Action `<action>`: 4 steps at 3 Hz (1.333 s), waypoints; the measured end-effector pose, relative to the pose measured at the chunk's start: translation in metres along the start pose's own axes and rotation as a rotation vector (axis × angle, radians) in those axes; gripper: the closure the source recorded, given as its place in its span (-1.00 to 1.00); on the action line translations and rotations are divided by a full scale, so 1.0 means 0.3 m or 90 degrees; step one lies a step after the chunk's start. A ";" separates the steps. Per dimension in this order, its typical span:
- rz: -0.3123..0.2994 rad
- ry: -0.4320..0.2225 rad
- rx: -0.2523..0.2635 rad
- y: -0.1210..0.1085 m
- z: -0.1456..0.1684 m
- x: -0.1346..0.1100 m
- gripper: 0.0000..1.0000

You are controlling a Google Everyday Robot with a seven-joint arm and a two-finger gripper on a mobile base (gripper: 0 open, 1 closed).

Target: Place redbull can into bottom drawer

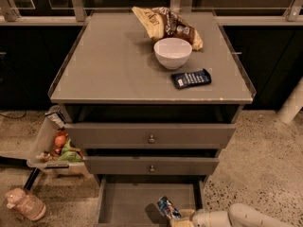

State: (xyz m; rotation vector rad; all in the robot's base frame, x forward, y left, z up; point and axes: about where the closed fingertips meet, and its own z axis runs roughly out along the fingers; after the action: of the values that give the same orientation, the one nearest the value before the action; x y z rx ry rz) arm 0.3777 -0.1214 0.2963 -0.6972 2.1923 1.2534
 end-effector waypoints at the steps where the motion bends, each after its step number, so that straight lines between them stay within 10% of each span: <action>1: 0.030 0.026 0.014 -0.111 0.073 0.056 1.00; 3: 0.055 0.045 0.008 -0.354 0.215 0.087 1.00; 4: 0.048 0.038 0.017 -0.386 0.210 0.065 0.61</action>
Offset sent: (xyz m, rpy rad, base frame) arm 0.0775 -0.0024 -0.1280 -0.0706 0.1224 -0.0294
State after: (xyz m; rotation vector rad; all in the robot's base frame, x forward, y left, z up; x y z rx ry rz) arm 0.4504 -0.1204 0.1847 -0.6553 2.2995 1.2531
